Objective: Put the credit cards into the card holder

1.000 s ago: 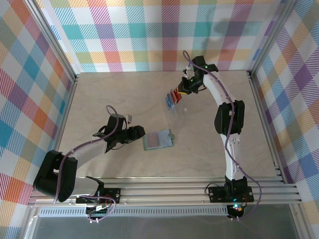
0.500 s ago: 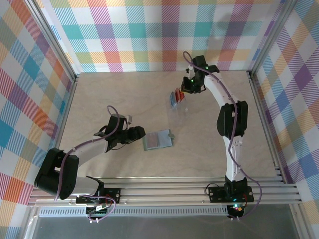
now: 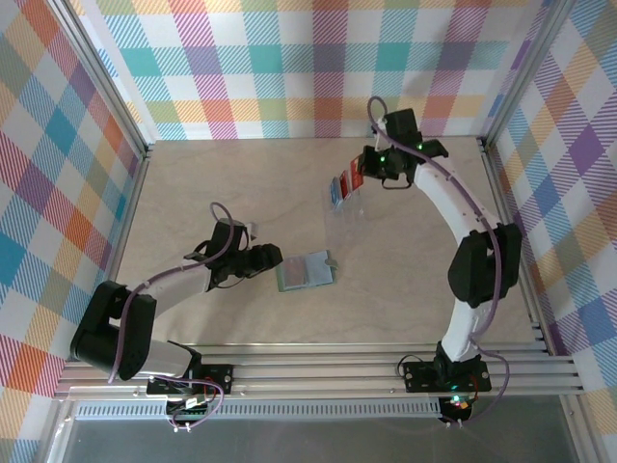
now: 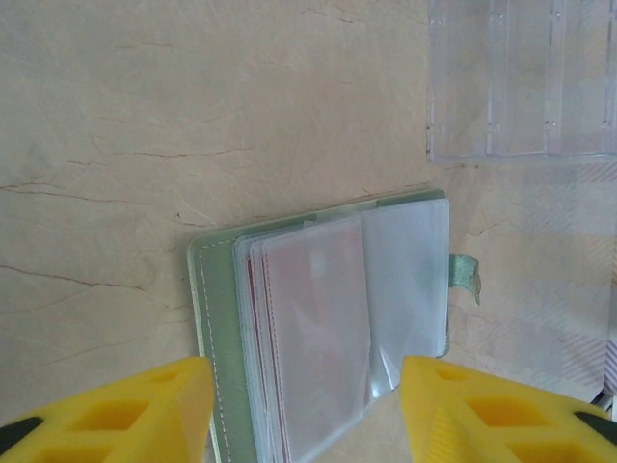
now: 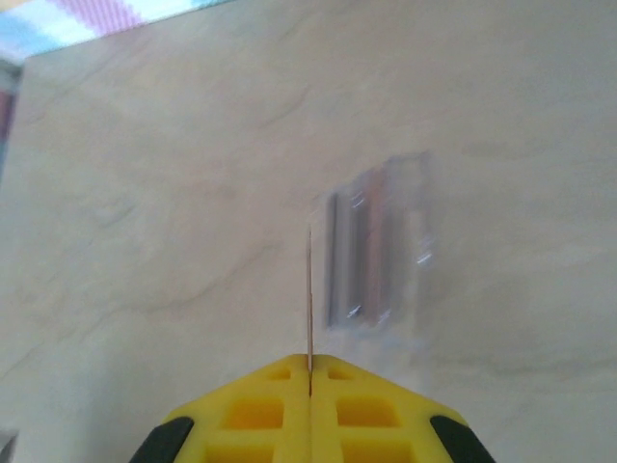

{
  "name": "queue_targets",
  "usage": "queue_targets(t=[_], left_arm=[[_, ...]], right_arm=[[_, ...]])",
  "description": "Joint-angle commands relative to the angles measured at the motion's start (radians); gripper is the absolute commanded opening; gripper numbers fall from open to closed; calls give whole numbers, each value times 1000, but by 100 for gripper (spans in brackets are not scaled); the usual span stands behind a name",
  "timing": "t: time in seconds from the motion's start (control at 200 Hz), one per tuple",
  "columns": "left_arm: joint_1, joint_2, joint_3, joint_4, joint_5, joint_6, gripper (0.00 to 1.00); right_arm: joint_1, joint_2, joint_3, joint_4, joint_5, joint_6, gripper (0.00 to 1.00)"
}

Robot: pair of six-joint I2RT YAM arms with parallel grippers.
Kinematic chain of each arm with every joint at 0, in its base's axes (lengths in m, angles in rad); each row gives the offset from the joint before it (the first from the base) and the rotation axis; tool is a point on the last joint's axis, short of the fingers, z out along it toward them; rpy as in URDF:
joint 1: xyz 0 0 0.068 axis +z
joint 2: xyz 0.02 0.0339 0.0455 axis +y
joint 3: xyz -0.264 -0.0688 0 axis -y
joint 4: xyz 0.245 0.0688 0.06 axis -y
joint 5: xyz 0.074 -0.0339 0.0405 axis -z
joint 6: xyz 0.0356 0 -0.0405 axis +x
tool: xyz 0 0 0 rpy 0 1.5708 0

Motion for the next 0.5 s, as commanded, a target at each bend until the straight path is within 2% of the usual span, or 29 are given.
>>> queue_targets(t=[0.0,0.095,0.255,0.42,0.495], left_arm=[[-16,15,21,14,22,32,47],[-27,17,14,53,44,34,39],[-49,61,31,51,27,50,21],[-61,148,56,40,8,55,16],[-63,189,67,35,6,53,13]], right_arm=[[36,-72,-200,173,-238,51,0],[69,-145,-386,309,-317,68,0],[116,-148,-559,444,-392,100,0],[133,-134,-751,676,-462,194,0],[138,-125,-791,727,-473,222,0]])
